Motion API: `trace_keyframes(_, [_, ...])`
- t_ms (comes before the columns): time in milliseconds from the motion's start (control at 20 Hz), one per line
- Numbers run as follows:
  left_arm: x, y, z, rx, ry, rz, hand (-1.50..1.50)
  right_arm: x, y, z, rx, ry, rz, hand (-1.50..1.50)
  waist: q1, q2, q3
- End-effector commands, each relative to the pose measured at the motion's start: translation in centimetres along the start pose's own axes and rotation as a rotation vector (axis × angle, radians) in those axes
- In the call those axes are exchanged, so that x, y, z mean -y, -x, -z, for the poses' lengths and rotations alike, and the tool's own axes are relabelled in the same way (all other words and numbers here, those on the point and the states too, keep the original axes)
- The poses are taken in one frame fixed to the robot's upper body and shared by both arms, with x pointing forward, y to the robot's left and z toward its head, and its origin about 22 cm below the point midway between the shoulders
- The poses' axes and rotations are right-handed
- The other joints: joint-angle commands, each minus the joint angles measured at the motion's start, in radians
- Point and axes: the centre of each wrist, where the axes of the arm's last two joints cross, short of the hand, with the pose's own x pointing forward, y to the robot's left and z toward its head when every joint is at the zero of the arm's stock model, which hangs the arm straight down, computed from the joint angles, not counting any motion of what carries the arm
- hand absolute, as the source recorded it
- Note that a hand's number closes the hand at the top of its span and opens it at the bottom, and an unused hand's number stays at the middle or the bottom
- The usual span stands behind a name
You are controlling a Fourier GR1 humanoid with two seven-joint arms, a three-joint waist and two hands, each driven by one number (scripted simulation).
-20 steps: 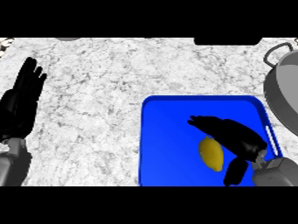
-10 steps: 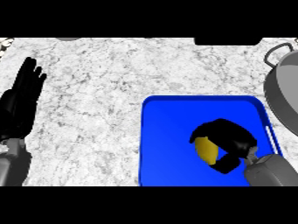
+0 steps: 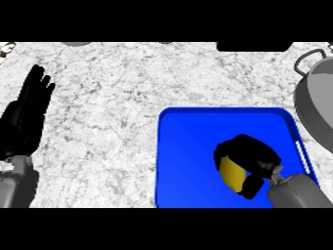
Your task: Pick the lemon from the tray and place it in the pot
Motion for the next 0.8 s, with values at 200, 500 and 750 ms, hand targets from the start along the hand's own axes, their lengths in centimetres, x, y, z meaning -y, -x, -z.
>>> trace_keyframes(200, [-2.1, 0.4, 0.4, -0.009, -0.045, 0.002, 0.00, -5.7, -3.4, -10.9, 0.012, -0.027, 0.010, 1.50, -0.054, -0.004, 0.003])
trace_keyframes(500, [-1.9, 0.0, -1.5, -0.007, -0.028, -0.004, 0.00, -4.4, -6.2, -17.6, -0.010, 0.092, 0.010, 1.50, -0.028, 0.000, 0.004])
trace_keyframes(750, [-3.2, -0.1, 0.0, -0.003, -0.050, 0.025, 0.00, -2.6, -6.2, -18.9, -0.027, 0.479, 0.147, 1.50, -0.047, 0.001, 0.004])
